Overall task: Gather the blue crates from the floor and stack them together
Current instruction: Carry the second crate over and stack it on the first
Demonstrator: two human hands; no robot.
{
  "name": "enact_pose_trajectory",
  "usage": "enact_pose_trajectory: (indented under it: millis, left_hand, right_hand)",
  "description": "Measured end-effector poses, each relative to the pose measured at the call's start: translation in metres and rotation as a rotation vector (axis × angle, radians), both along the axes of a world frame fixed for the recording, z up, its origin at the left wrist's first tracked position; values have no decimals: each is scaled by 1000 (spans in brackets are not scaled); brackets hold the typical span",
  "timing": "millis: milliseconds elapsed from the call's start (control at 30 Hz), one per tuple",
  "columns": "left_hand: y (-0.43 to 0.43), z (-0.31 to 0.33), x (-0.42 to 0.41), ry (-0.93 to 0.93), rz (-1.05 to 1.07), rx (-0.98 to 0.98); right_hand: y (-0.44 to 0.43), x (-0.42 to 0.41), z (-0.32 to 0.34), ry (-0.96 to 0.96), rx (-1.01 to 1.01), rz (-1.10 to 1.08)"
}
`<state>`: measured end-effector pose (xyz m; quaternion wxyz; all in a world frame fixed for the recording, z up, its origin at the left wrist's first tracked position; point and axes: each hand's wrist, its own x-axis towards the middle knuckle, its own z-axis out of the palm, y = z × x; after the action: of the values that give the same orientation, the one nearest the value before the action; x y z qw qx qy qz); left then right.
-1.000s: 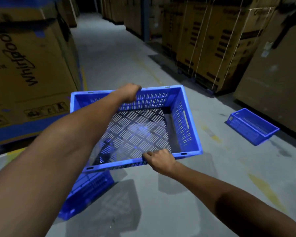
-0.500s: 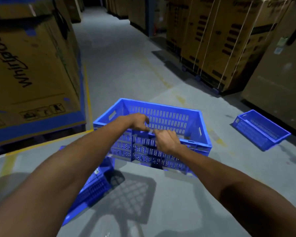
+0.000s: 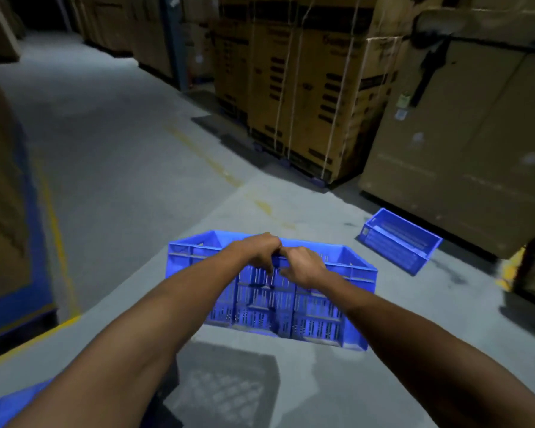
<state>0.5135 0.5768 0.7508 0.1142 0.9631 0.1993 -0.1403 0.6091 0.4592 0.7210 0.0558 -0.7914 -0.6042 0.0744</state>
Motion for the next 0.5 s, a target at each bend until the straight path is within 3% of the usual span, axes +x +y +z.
enact_pose_trajectory:
  millis: [333,500]
  left_hand:
    - [65,-21,137,35,-214,-73]
    - [90,-31,221,82,-321,-42]
  right_hand:
    - [-9,149,-3,206,-341,-368]
    - [-3,216,-23,298,-378,-477]
